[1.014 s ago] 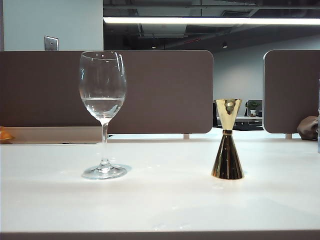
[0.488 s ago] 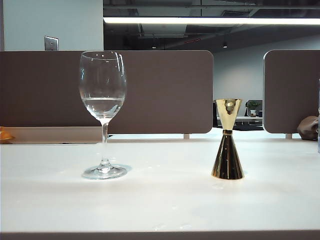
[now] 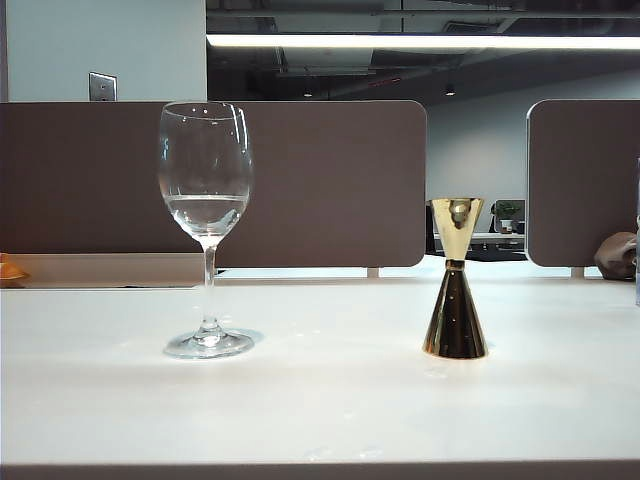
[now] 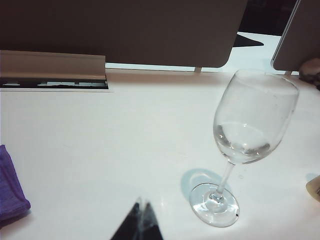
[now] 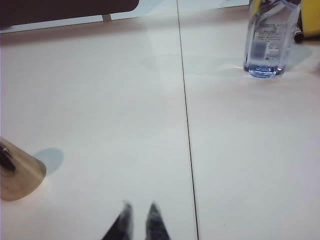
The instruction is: Pick up the jigger and pour the water inside into the glass.
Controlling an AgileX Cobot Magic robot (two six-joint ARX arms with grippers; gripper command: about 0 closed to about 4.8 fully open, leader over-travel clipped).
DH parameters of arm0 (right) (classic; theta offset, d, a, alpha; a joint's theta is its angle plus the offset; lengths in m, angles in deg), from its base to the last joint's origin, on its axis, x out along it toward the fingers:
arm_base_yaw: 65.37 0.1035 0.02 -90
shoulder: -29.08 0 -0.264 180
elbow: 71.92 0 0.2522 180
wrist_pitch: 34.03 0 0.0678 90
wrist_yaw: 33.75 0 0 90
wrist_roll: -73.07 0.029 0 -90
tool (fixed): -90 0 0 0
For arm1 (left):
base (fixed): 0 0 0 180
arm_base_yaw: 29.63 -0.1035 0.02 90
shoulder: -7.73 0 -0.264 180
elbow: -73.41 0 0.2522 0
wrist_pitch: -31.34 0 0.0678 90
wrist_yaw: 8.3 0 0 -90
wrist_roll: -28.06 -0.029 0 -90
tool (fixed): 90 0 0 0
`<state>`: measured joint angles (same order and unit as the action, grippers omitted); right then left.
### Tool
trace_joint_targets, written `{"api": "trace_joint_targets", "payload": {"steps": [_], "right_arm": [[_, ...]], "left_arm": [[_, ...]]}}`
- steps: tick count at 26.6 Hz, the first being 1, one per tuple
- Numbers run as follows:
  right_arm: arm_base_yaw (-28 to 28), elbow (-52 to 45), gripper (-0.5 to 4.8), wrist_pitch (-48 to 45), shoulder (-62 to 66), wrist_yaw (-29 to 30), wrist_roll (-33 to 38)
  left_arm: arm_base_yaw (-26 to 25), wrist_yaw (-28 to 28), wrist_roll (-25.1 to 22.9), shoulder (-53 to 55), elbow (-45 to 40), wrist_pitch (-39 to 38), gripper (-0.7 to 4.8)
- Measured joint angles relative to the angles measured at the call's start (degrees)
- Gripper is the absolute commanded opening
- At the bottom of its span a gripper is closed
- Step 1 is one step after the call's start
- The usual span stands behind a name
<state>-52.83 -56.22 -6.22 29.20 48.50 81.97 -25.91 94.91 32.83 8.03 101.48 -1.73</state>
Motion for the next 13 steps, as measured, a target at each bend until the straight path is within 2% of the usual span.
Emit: {"api": "trace_joint_targets", "payload": {"steps": [11,13], "right_arm": [[0.0,0.0,0.46,0.0,0.0,0.0,0.0],[0.0,0.0,0.46,0.0,0.0,0.0,0.0]], "left_arm": [[0.0,0.0,0.0,0.0,0.0,0.0,-0.03],[0.0,-0.4,-1.8,0.0,0.0,0.0,-0.03]]}}
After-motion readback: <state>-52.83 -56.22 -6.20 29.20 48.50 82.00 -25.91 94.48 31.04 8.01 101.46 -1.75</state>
